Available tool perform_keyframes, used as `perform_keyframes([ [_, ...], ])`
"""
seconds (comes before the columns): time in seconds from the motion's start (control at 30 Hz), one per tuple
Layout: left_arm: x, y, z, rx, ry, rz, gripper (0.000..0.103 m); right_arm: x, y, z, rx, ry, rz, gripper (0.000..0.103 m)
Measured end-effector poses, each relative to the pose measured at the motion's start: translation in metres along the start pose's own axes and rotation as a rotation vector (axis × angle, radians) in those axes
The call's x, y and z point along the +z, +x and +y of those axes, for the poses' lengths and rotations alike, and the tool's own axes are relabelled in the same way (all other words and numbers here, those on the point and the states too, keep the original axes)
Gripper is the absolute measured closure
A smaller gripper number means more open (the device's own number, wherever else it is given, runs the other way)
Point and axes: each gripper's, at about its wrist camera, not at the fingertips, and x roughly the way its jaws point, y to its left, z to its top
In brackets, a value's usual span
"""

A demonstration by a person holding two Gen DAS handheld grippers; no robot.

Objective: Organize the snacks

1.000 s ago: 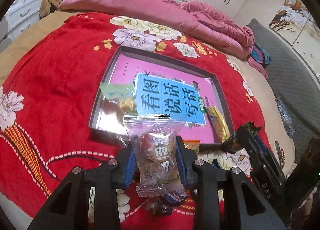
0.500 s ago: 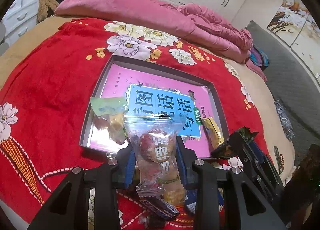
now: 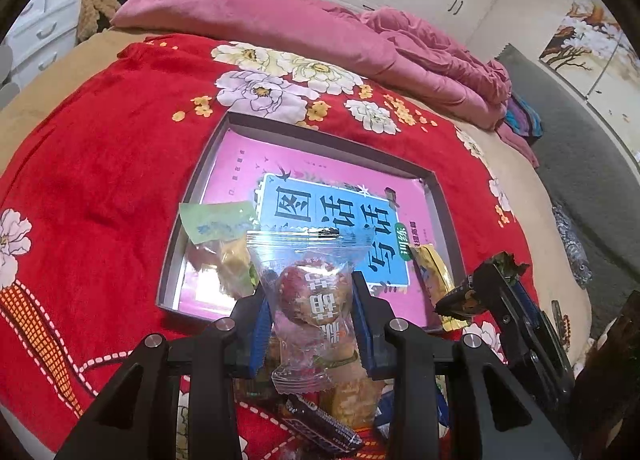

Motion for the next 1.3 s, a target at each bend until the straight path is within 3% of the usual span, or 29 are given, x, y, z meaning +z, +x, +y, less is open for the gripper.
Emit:
perform_keyframes([
  [0.77,0.020,0.023,0.005,0.017,-0.005,-0.011,0.066,0.005,0.022,-0.008,-0.008,0.016,0.018,0.061],
  [1.3,0.022,0.052,-0.001,0.010,0.035,0.016,0.066,-0.004,0.043,-0.012,-0.009,0.034,0.104,0.061],
])
